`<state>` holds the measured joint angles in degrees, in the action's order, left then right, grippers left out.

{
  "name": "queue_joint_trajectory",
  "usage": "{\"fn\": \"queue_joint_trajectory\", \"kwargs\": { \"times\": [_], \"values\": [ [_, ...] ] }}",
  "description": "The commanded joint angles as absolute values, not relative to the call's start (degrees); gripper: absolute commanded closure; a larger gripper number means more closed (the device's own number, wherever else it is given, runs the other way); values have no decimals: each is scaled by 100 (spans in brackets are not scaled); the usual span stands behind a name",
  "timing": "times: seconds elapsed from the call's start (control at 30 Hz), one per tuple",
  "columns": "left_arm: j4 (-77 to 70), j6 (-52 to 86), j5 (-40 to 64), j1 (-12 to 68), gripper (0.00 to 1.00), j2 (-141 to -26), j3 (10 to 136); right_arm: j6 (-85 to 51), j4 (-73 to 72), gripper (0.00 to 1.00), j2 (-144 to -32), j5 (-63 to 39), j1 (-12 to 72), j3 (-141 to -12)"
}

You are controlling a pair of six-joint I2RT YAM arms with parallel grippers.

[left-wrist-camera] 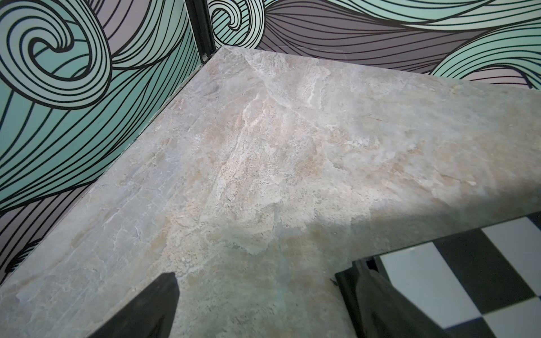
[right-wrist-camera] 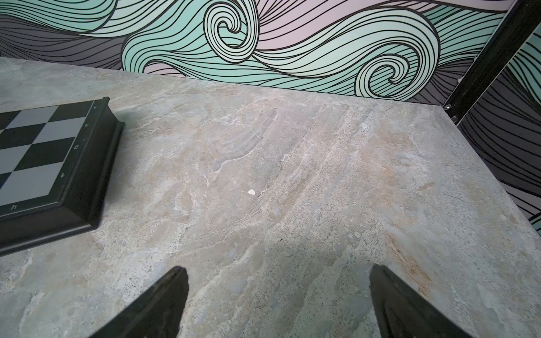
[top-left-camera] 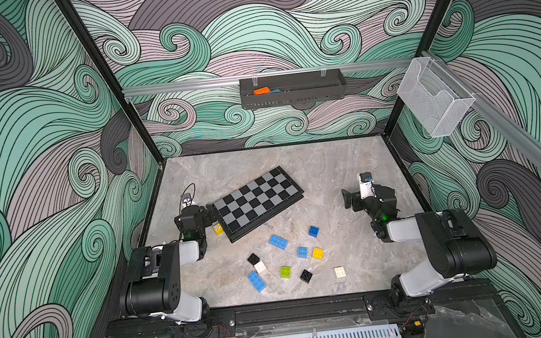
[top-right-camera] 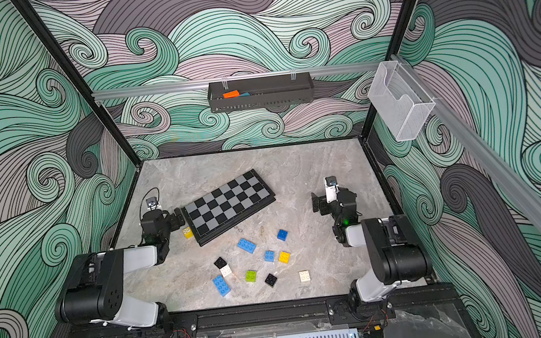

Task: Assemble a giraffe with lego
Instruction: Pick up the lego brick from the center of the board.

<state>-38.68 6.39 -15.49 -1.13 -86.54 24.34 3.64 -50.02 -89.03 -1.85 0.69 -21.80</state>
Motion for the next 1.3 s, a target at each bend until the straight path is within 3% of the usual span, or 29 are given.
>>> {"fn": "queue_joint_trajectory", "kwargs": {
  "times": [0.0, 0.83, 0.93, 1.03, 1.27],
  "values": [
    [-4001, 554, -1635, -148, 1, -8720, 2584, 281, -5141, 1, -8941, -228, 97, -2291],
    [-4003, 541, -1626, -149, 1, -8696, 2574, 270, -5112, 1, -8940, -242, 86, -2303],
    [-3065, 578, -1669, -149, 1, -8482, 2988, 113, -4959, 1, -8805, 202, 89, -2331],
    [-2276, 572, -1578, -141, 1, -8185, 3283, -156, -3521, 1, -8331, 719, 75, -2820],
    [772, 1782, -1465, -113, 1, -6938, 4252, -523, -1268, 1, -7339, 300, 195, -3654]
  ]
}}
